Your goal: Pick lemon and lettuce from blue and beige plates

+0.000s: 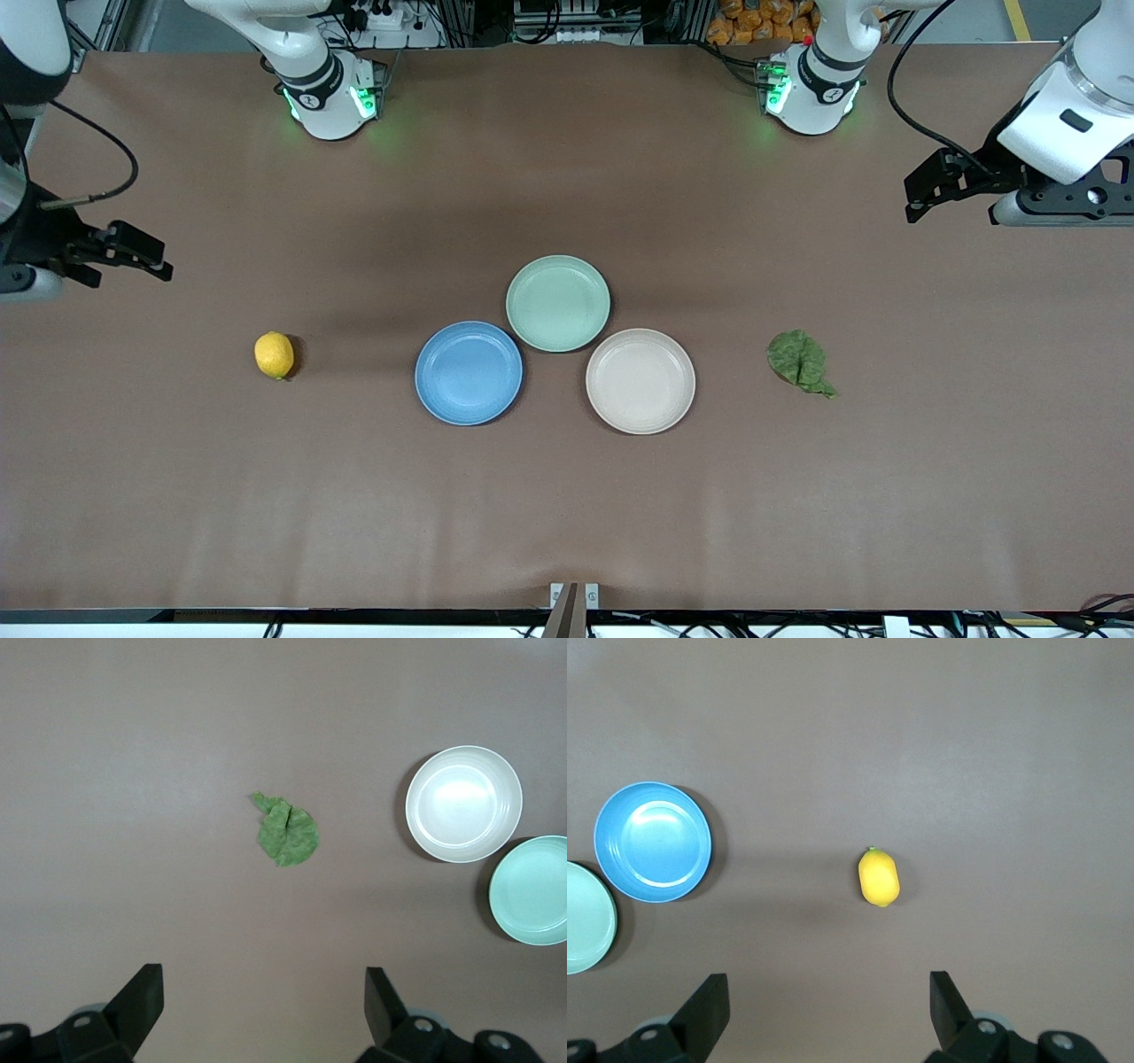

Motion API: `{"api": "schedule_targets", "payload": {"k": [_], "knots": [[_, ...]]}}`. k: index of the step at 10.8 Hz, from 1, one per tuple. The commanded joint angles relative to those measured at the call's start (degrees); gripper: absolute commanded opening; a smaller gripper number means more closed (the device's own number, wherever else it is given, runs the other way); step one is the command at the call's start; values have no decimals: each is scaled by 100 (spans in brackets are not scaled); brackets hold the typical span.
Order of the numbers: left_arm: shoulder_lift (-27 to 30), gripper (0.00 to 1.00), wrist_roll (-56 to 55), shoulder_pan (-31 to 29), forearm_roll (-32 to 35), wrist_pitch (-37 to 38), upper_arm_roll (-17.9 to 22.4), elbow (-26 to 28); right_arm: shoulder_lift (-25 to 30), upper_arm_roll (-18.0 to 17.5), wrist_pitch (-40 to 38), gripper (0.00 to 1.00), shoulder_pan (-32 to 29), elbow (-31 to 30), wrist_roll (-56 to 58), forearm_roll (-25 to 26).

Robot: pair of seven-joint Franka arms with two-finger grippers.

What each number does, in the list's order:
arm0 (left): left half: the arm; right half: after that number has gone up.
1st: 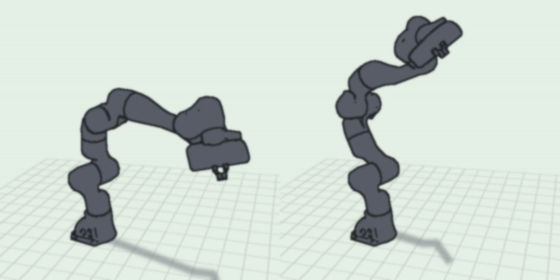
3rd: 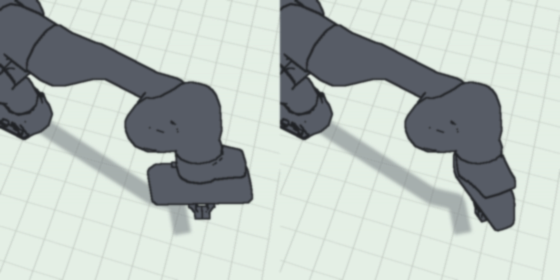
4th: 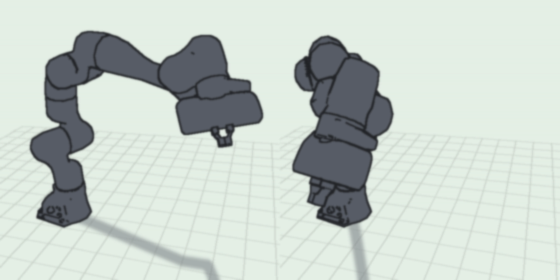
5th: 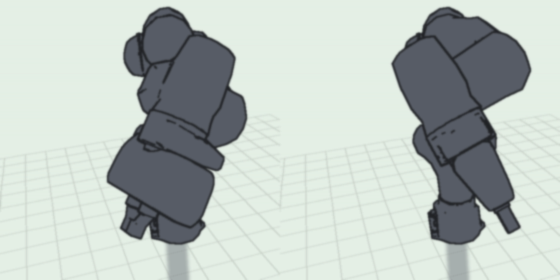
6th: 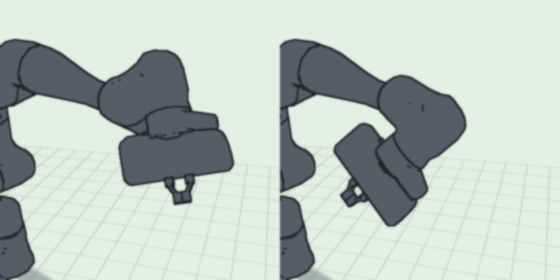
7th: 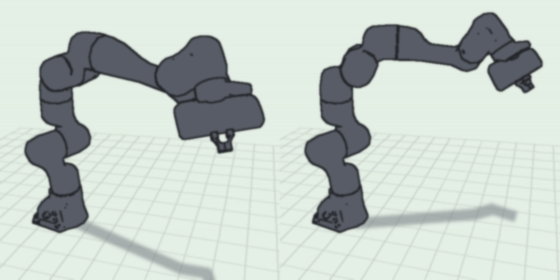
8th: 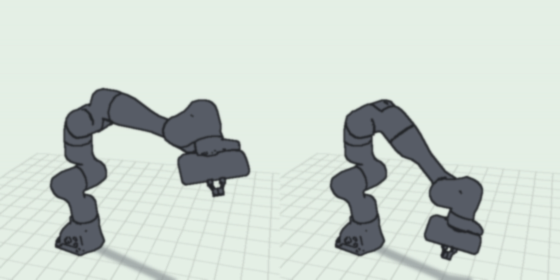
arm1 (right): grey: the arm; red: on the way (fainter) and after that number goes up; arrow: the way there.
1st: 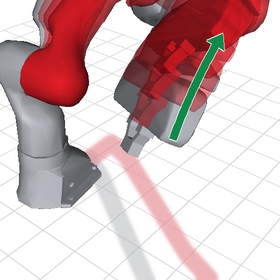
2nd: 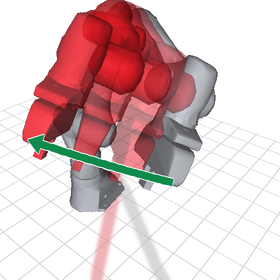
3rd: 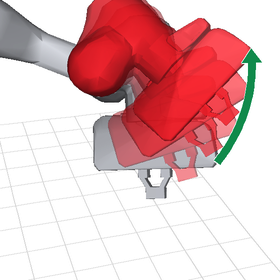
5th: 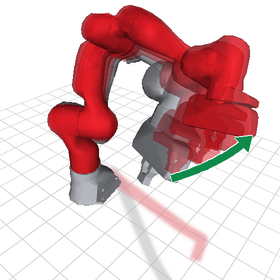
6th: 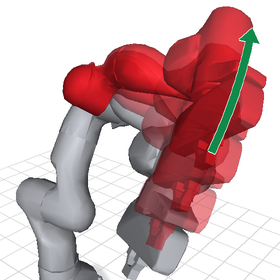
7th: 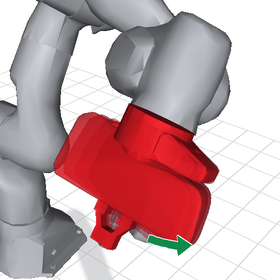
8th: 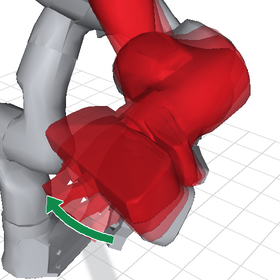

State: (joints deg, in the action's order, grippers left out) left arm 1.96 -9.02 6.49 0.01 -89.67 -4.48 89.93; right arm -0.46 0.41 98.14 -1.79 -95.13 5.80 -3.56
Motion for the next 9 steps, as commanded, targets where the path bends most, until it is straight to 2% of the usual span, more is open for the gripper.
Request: {"api": "schedule_targets", "payload": {"k": [1, 7, 9], "knots": [[-2, 100, 119, -34, -116, 108, 0, -90, 405, -146, 65, 100, -181, -199, -79, 101], [-2, 100, 111, -34, -124, 117, 8, -90, 644, -85, -5, 100, -173, -68, -158, 49], [-2, 100, 111, -34, -124, 117, 8, -90, 644, -85, -163, 100, -129, 90, -884, 48]]}}
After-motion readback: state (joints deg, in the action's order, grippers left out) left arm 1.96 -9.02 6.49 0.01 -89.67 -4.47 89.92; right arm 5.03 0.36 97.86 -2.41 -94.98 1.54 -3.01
